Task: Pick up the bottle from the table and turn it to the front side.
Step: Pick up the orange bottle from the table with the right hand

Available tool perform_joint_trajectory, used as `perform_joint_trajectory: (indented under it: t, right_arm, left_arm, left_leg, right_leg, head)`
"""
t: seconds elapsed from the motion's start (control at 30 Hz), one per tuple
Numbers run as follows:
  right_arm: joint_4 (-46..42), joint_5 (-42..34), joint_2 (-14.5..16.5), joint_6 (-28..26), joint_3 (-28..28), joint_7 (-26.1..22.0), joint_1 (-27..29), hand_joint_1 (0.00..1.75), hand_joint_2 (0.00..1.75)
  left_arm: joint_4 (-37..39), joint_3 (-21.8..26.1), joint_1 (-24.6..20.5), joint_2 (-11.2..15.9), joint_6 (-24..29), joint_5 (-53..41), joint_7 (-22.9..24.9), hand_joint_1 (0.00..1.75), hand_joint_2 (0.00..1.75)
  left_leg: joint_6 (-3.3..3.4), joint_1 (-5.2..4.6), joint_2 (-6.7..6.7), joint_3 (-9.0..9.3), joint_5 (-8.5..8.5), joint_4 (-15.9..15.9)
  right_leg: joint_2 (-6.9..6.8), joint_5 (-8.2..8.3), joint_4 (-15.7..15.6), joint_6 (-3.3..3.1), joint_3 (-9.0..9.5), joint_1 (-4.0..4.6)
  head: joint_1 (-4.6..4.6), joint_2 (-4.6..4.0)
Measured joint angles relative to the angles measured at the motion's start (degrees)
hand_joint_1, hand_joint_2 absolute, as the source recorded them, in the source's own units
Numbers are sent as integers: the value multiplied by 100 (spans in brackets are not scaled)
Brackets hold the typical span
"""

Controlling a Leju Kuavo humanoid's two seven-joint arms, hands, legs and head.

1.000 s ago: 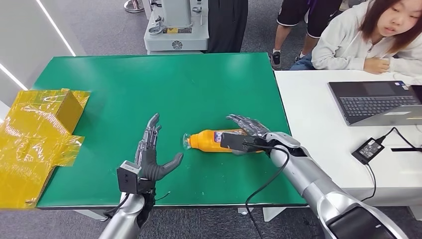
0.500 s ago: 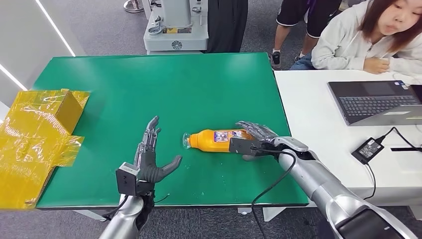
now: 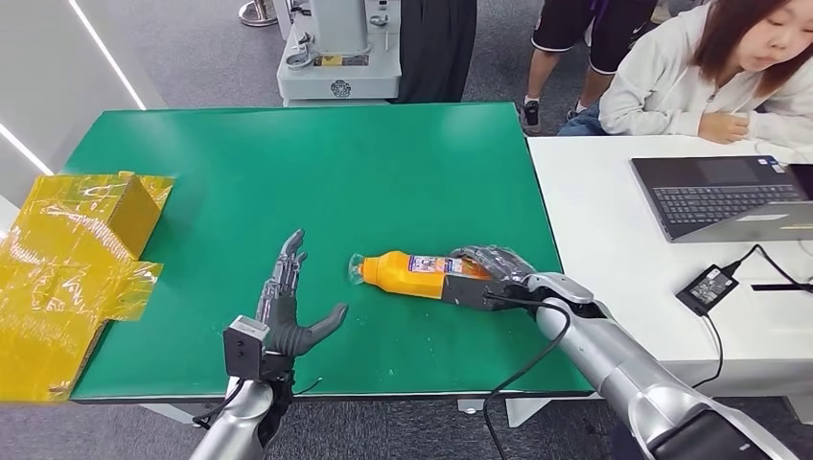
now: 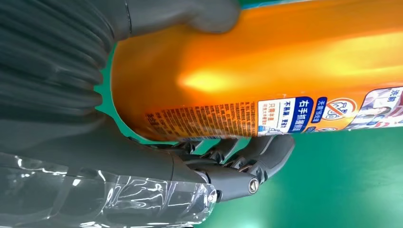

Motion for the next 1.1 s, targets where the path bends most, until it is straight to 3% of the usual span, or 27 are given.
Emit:
perform_joint_trajectory:
  t: [0.2, 0.43, 0.57, 0.77, 0.93, 1.1]
  right_arm:
    - [-139, -66, -134, -70, 1, 36, 154, 175, 175]
    - [-715, -350, -335, -611, -171, -87, 749, 175, 175]
    - [-1440, -1024, -339, -1096, -758, -699, 1582, 175, 175]
    - [-2837, -1419, -191, -1641, -1666, -1141, 2856, 175, 175]
    - [-3801, -1565, -70, -1994, -2291, -1335, 3495, 175, 175]
    - [-4440, -1581, 73, -2198, -2923, -1465, 3942, 175, 175]
  left_arm:
    - [3, 0, -2, 3, -41, 26, -15, 0, 175]
    - [3, 0, 15, -1, -59, 69, -21, 0, 175]
    - [3, 0, 8, -13, -168, 55, 48, 0, 175]
    - [43, 0, -124, -14, -508, 176, 213, 0, 175]
    - [152, 0, -288, -2, -821, 330, 315, 0, 175]
    - [430, 0, -617, 2, -1549, 675, 654, 0, 175]
  left_leg:
    - [1, 0, -2, 7, -1, 0]
    - [6, 0, -4, 18, -4, 0]
    - [6, 1, -23, 9, -5, 0]
    - [6, 1, -25, -17, -5, -2]
    - [6, 0, -25, -18, -5, -3]
    - [6, 0, -25, -21, -5, -3]
  right_leg:
    - [-3, -1, -2, 1, 9, 0]
    - [-7, -3, -5, 4, 25, 0]
    - [-24, -5, -4, 7, 24, 1]
    - [-26, -6, -2, 6, -3, 1]
    - [-27, -7, -2, 6, -6, 1]
    - [-27, -6, -2, 6, -5, 0]
  head:
    - [-1, 0]
    - [-1, 0]
    - [1, 0]
    - [-1, 0]
    - [0, 0]
    - [1, 0]
